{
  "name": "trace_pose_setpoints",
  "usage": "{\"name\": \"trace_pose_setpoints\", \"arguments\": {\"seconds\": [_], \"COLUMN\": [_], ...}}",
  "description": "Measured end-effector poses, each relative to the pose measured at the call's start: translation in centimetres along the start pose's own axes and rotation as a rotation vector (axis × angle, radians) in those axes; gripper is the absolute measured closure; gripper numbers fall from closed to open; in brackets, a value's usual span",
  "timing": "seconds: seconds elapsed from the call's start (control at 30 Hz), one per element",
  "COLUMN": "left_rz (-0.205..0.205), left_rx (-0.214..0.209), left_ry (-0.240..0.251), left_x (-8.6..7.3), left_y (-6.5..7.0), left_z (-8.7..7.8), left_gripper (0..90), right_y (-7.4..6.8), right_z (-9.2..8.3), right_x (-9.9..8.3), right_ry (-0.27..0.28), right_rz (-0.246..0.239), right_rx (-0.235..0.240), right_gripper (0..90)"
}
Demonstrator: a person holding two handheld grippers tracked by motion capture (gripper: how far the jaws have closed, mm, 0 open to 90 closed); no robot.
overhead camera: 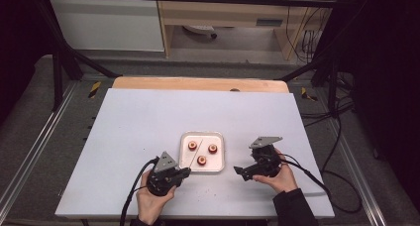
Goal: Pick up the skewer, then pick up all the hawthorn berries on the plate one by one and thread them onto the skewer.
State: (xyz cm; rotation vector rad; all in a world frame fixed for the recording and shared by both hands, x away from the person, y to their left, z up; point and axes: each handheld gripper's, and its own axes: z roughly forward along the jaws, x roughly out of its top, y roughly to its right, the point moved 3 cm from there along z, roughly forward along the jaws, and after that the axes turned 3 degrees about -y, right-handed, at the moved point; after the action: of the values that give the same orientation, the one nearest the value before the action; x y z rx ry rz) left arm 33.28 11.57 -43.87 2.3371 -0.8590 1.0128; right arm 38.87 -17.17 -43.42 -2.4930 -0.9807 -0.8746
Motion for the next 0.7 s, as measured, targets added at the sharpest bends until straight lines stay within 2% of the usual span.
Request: {"name": "trace_pose_setpoints", "arguments": {"seconds": [0.2, 0.33, 0.43, 0.7], "left_rz": [-0.020, -0.025, -0.023, -0.023], "left_rx": [0.000, 0.002, 0.001, -0.004], "left_ry": [0.010, 0.019, 0.022, 0.029], "left_x": [-0.6, -0.8, -0.9, -1.1], "left_y": [-0.4, -0.5, -0.6, -0.6], "left_z": [0.0, 0.0, 0.0, 0.1], "left_gripper": [88.5, 88.5, 88.5, 88.5], "right_y": [-0.5, -0.8, -1.1, -1.5], "right_z": [0.7, 1.3, 1.8, 2.6], "right_x": [1.6, 2.5, 3.7, 5.0], "right_ry": [-0.026, -0.047, -0.064, -0.090], "right_rz": [0.000, -0.016, -0.049, -0.081], "right_rx": [0.007, 0.013, 0.014, 0.032], "right_gripper": [0.7, 0.9, 1.5, 3.1]}}
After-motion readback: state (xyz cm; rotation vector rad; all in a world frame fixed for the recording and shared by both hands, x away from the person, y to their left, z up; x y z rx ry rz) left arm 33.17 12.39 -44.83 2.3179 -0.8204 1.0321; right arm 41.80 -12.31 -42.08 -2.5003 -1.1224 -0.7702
